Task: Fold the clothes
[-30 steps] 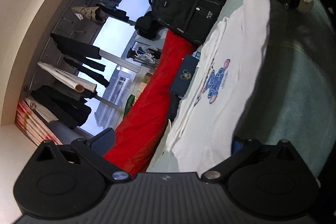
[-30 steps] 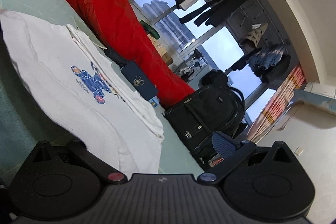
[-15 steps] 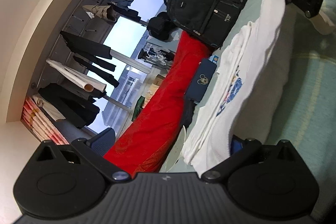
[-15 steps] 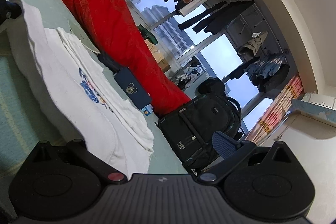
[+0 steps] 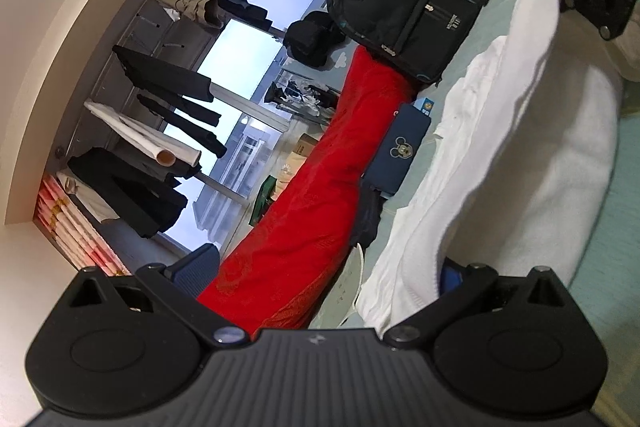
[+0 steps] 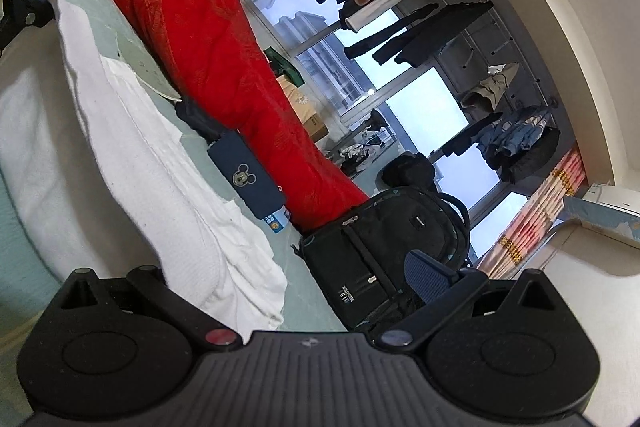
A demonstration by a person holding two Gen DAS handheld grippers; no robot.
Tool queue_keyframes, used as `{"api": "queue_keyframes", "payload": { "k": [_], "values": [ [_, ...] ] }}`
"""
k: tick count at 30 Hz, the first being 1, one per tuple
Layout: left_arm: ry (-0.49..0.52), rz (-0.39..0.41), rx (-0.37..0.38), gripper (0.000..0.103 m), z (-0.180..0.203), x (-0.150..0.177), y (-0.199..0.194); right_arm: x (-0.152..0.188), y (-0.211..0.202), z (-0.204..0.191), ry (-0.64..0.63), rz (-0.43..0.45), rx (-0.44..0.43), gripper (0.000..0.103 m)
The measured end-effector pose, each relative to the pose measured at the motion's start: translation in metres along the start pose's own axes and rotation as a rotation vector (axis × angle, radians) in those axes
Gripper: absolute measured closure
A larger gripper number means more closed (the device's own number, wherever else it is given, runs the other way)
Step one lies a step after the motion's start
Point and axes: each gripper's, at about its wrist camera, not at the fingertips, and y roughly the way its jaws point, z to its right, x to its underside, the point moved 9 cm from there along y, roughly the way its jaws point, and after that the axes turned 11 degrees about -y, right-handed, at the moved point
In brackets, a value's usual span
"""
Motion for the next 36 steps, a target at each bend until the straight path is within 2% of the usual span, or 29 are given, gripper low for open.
{"api": "queue_keyframes", "payload": {
  "k": [12,28,36],
  "values": [
    [-0.015,-0.018,0.014,0.000,0.001,0.002,0.065,-0.009,0.062,-0.002,-0.006,-0.009,-0.010,0.000],
    [-0.030,-0.041,0.048,0.000,0.010,0.009,0.173,-0.021,0.171,-0.009,-0.037,-0.012,-0.032,0.000],
    [-0.038,-0.084,0.090,0.000,0.020,0.018,0.224,-0.020,0.219,-0.024,-0.034,-0.028,-0.100,0.000]
  ]
}}
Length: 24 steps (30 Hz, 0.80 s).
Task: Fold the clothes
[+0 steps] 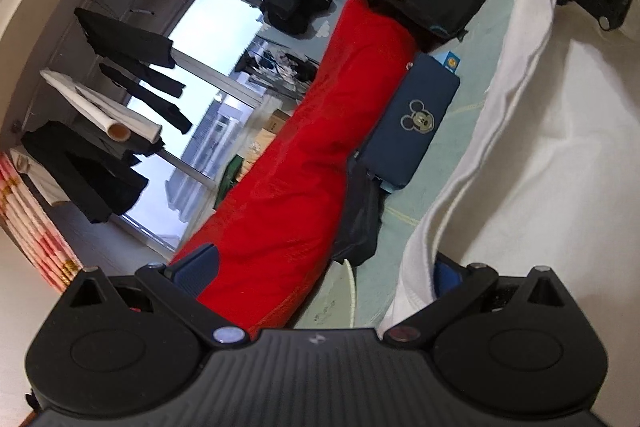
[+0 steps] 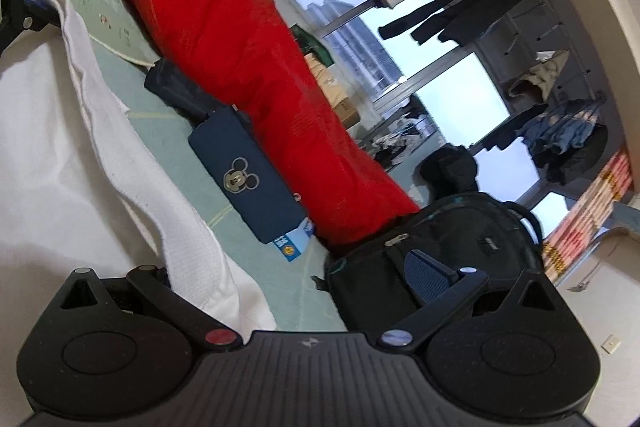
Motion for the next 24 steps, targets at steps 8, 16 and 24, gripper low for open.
{"api": "queue_keyframes", "payload": {
  "k": [8,16,24],
  "values": [
    [-0.017,-0.081,0.090,0.001,0.020,0.015,0.029,0.011,0.033,-0.026,0.011,-0.052,-0.140,0.000],
    [0.001,-0.073,0.152,0.001,0.007,0.015,-0.005,0.016,0.004,-0.015,0.084,-0.063,-0.278,0.000],
    [-0.139,-0.115,0.318,0.001,-0.007,0.029,-0.063,0.028,-0.045,0.004,0.284,-0.033,-0.461,0.000]
  ]
}}
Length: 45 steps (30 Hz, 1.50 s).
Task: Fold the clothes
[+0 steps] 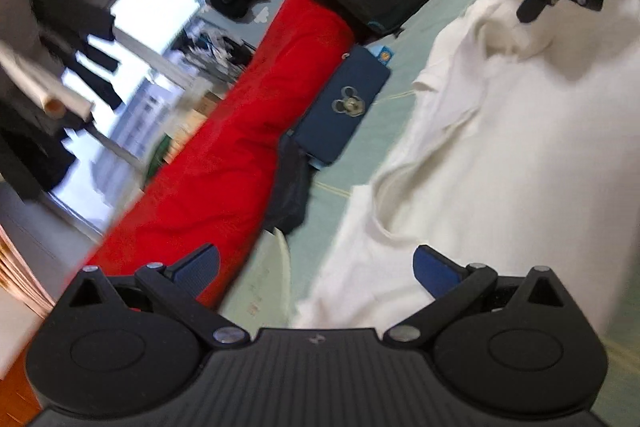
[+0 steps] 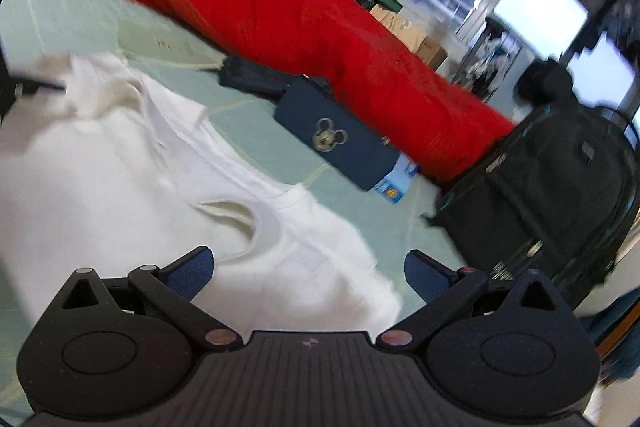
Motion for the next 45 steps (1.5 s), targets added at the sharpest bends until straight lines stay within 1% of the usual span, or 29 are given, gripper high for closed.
{"api": "queue_keyframes", "payload": {
  "k": [2,3,4,5,7,10,13,16,18,21,26,28,31,34,35,37,41,43,45],
  "values": [
    [-0.110,-0.029,0.092,0.001,-0.001,0.006,-0.012,0.004,-0.011,-0.003,0.060,0.030,-0.091,0.000],
    [-0.184,-0.046,0.160,0.001,-0.001,0.009,-0.016,0.005,-0.017,-0.004,0.089,0.047,-0.143,0.000],
    [-0.250,-0.063,0.223,0.001,0.000,0.012,-0.017,0.006,-0.021,-0.008,0.121,0.063,-0.213,0.000],
    [-0.297,-0.079,0.270,0.001,0.001,0.015,-0.017,0.006,-0.023,-0.013,0.143,0.075,-0.266,0.000],
    [-0.371,-0.103,0.328,0.001,0.001,0.017,-0.013,0.006,-0.026,-0.022,0.178,0.095,-0.367,0.000],
    [-0.462,-0.144,0.410,0.001,0.004,0.020,0.000,0.004,-0.020,-0.036,0.216,0.100,-0.475,0.000],
    [-0.562,-0.183,0.495,0.001,0.008,0.024,0.014,0.005,-0.012,-0.047,0.263,0.080,-0.560,0.000],
    [-0.610,-0.209,0.535,0.001,0.011,0.027,0.026,0.009,-0.007,-0.056,0.292,0.050,-0.638,0.000],
    [-0.623,-0.219,0.546,0.001,0.012,0.028,0.035,0.013,-0.006,-0.057,0.284,0.038,-0.646,0.000],
    [-0.617,-0.183,0.522,0.001,0.003,0.021,0.047,0.016,0.004,-0.051,0.269,0.027,-0.611,0.000],
    [-0.684,-0.137,0.480,0.001,-0.025,0.011,0.066,0.008,0.018,-0.025,0.294,0.073,-0.542,0.000],
    [-0.711,-0.119,0.448,0.001,-0.038,0.010,0.074,0.004,0.023,-0.011,0.306,0.096,-0.508,0.000],
    [-0.739,-0.112,0.382,0.001,-0.057,0.012,0.088,0.003,0.035,0.011,0.328,0.100,-0.442,0.000],
    [-0.775,-0.126,0.306,0.001,-0.077,0.017,0.098,0.009,0.047,0.034,0.359,0.077,-0.357,0.000],
    [-0.787,-0.126,0.298,0.001,-0.081,0.018,0.097,0.011,0.051,0.041,0.371,0.071,-0.331,0.000],
    [-0.799,-0.111,0.304,0.001,-0.084,0.017,0.091,0.014,0.047,0.050,0.412,0.081,-0.316,0.000],
    [-0.753,-0.070,0.365,0.001,-0.069,0.008,0.070,0.020,0.040,0.067,0.491,0.101,-0.287,0.000],
    [-0.734,-0.065,0.430,0.001,-0.053,0.002,0.065,0.019,0.033,0.056,0.475,0.113,-0.324,0.000],
    [-0.731,-0.068,0.474,0.001,-0.041,0.001,0.067,0.016,0.032,0.040,0.445,0.119,-0.379,0.000]
  ]
}}
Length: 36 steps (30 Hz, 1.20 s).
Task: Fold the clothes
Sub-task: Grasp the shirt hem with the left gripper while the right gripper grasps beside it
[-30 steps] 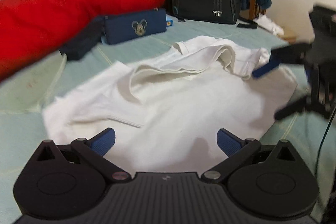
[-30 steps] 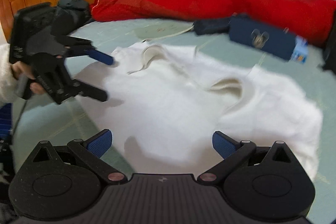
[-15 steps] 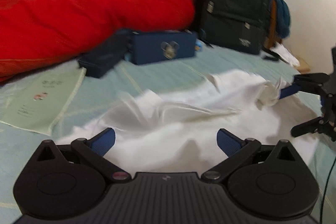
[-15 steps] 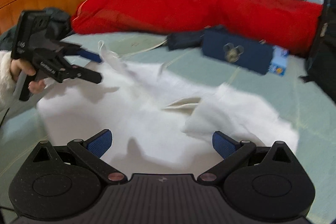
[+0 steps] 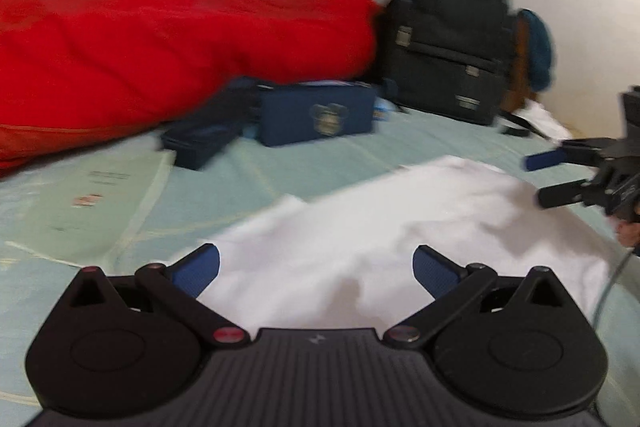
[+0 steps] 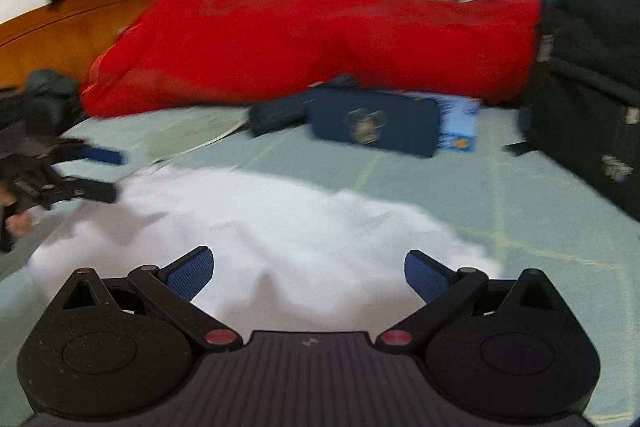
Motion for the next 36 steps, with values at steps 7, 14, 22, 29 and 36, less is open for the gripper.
{"api": "queue_keyframes", "payload": {
  "k": [7,14,22,29,36],
  "values": [
    [-0.114,-0.102,-0.109,0.002,-0.030,0.018,0.030,0.026,0.023,0.006,0.007,-0.121,0.042,0.000],
    [-0.153,-0.018,-0.027,0.002,-0.022,-0.018,0.019,0.016,0.002,0.010,0.093,-0.032,0.035,0.000],
    [-0.329,-0.027,-0.157,0.051,-0.081,-0.021,0.035,0.021,-0.007,0.020,0.124,-0.005,0.071,0.000],
    [-0.155,-0.042,-0.212,0.082,-0.070,-0.010,0.046,0.027,-0.007,0.029,0.160,0.003,0.080,0.000],
    [-0.136,0.032,-0.308,0.102,-0.083,-0.025,0.032,0.027,-0.009,0.033,0.147,-0.005,0.112,0.000]
  ]
}}
